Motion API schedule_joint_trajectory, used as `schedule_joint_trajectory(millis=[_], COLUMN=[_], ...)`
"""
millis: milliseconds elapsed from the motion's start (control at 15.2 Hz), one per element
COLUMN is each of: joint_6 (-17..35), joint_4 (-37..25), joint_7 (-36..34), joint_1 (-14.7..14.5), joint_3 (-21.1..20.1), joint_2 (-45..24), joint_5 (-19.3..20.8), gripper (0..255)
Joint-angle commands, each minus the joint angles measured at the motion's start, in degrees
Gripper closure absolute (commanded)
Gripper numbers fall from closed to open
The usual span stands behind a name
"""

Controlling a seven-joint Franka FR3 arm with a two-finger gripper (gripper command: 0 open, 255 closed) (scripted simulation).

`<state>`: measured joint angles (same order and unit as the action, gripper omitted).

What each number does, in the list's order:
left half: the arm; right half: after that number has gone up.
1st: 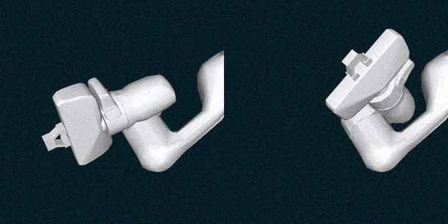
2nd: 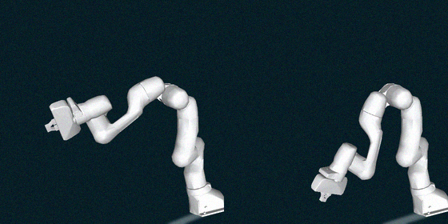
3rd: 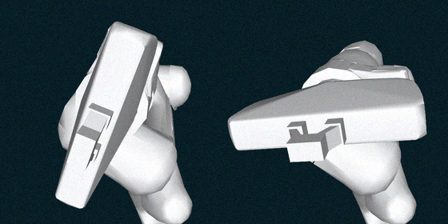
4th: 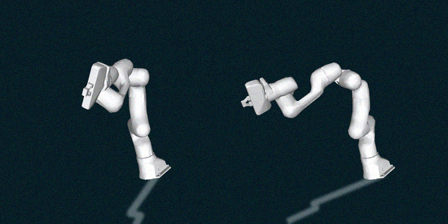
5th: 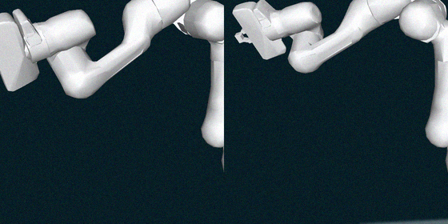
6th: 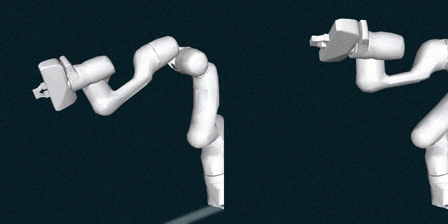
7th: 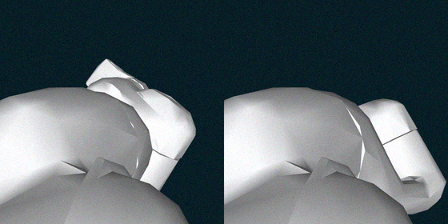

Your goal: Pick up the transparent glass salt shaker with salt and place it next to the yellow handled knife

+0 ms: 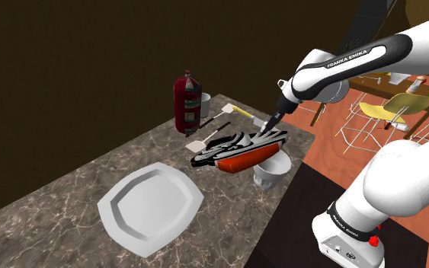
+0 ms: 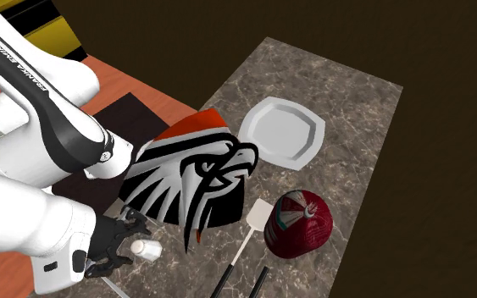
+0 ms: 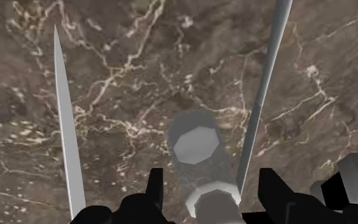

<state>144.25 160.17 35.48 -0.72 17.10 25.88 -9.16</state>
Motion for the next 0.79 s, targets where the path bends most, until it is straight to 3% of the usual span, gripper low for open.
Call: schedule_joint_trajectory(millis=[0,264,528,726], joint_6=[-0.1,0.0,-9.7,-9.7], joint_4=[0.1,0.1,-2.4,-2.4], joint_7=[0.0,0.0,-2.1,-2.1], joint_1=[0.0,0.0,3.0,3.0], joint_3=[0.0,0.0,-1.2,-1.2], joint_2=[-0.1,0.0,7.1,7.1], joint_5=[0.0,0.0,3.1,3.1], gripper=[0,0,0,0])
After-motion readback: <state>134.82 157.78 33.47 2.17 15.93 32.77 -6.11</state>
